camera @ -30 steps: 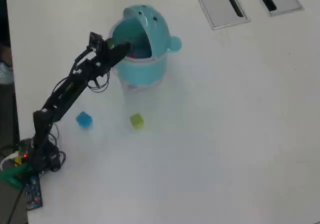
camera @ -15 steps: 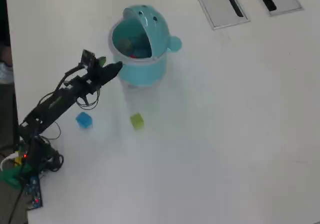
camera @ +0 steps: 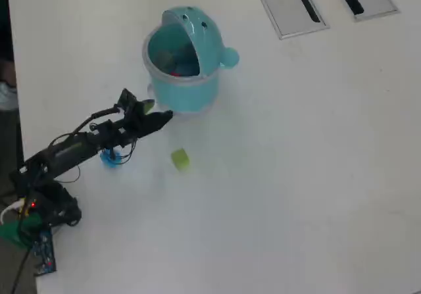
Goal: Grasp RGB lego blocks and put them in the bin one by one.
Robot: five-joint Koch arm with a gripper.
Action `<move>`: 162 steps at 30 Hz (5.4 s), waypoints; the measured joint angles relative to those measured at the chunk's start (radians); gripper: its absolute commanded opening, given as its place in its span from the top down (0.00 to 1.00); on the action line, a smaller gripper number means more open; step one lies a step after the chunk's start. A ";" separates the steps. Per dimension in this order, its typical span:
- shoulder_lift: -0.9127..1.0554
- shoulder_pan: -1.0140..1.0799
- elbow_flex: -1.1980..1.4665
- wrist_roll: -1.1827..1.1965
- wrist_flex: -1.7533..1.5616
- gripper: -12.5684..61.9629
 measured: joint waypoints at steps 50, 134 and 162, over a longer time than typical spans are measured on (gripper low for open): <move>-0.025 -0.028 0.336 -0.112 -0.055 0.35; -0.543 0.179 -0.034 0.155 0.101 0.57; -0.239 -0.026 -0.031 0.459 0.051 0.63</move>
